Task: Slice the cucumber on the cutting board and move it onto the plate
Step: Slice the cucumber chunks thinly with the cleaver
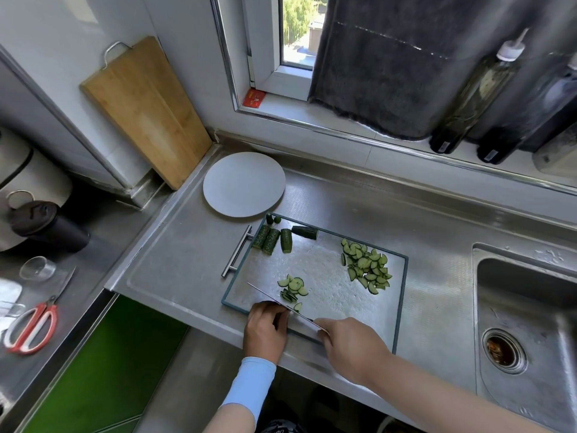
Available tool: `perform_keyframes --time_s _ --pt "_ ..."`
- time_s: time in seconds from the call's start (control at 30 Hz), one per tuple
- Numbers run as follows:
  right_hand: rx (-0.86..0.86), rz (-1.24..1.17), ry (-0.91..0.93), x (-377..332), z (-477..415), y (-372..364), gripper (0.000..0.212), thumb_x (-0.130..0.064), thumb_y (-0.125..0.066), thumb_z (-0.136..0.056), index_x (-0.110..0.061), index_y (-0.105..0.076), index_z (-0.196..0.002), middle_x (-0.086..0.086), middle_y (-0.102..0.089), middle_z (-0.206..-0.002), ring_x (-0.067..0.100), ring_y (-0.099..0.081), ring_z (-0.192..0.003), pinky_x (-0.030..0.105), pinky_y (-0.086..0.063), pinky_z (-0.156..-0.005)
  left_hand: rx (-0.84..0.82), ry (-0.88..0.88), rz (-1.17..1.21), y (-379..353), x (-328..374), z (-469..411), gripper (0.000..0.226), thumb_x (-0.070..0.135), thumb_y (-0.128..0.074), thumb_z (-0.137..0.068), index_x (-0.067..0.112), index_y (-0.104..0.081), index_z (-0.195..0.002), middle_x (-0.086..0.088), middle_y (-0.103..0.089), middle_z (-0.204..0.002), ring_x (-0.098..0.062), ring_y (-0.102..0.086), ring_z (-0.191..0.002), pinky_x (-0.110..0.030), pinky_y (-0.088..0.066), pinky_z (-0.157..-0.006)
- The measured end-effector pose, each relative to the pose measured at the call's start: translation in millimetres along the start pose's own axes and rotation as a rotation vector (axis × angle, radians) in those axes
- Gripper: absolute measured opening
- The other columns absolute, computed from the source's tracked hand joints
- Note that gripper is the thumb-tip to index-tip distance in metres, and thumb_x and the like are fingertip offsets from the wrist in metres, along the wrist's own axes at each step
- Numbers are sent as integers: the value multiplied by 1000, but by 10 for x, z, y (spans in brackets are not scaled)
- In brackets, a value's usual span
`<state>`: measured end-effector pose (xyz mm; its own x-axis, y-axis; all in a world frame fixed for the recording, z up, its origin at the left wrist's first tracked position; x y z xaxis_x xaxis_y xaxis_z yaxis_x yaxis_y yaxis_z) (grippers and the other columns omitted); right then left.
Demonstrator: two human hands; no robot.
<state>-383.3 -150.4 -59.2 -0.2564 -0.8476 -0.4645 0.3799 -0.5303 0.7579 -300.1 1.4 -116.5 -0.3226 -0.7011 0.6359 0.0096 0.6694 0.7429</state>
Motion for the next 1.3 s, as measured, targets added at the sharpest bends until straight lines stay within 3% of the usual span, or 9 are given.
perform_keyframes --time_s 0.13,0.3,0.43,0.73,0.97,1.13,1.3 --pt "-17 -13 -27 34 -17 -55 21 -26 -37 -104 -28 -46 -86 -5 -48 -66 21 -46 -65 35 -38 -61 7 0 11 0 -13 2 21 0 -82 -68 13 -73 -81 -5 -66 -86 -16 -54 -87 -13 -37 -87" --pt "-24 -29 -59 26 -97 -71 22 -27 -37 -103 -26 -55 -91 -1 -59 -74 22 -53 -69 36 -47 -67 7 11 16 -25 -43 7 22 0 -82 -68 14 -73 -82 -4 -66 -87 -18 -56 -86 -18 -41 -86" --pt "-23 -10 -88 -39 -221 -127 21 -25 -37 -101 -25 -51 -85 1 -56 -73 26 -53 -71 34 -40 -61 5 -9 20 -31 -24 12 22 -2 -82 -67 12 -72 -80 -4 -67 -84 -19 -56 -84 -21 -42 -82" --pt "-39 -16 -83 -125 -327 -114 21 -23 -37 -100 -30 -49 -84 -3 -51 -71 25 -52 -70 31 -35 -56 22 -27 62 3 20 47 22 -6 -77 -71 10 -74 -87 -4 -65 -92 -19 -57 -92 -8 -35 -91" --pt "-16 -36 -39 -109 -206 -86 19 -27 -38 -102 -27 -48 -85 0 -54 -73 26 -51 -69 35 -40 -62 13 -29 29 15 21 32 21 -2 -79 -70 13 -72 -83 -3 -66 -87 -17 -55 -87 -13 -37 -88" --pt "11 -24 -15 -54 -50 -46 23 -30 -36 -104 -27 -59 -105 4 -66 -83 27 -58 -75 38 -50 -71 -1 -17 -7 -4 7 32 22 -3 -79 -68 13 -71 -82 -5 -66 -87 -16 -53 -90 -18 -39 -87" --pt "0 -37 -23 -2 -26 -55 20 -29 -36 -105 -29 -53 -94 -2 -59 -75 23 -54 -70 36 -46 -67 6 -19 -6 16 9 39 22 0 -80 -69 13 -71 -83 -4 -66 -88 -16 -55 -90 -17 -40 -89"
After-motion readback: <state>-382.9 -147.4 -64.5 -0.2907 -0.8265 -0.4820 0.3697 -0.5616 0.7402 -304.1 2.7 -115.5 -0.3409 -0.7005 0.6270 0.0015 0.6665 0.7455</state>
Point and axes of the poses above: each hand's wrist, its own z-axis away from the middle knuckle, its own y-axis out of the back of the hand, x = y × z, the point moved 7 cm from there along -z, towards the middle knuckle
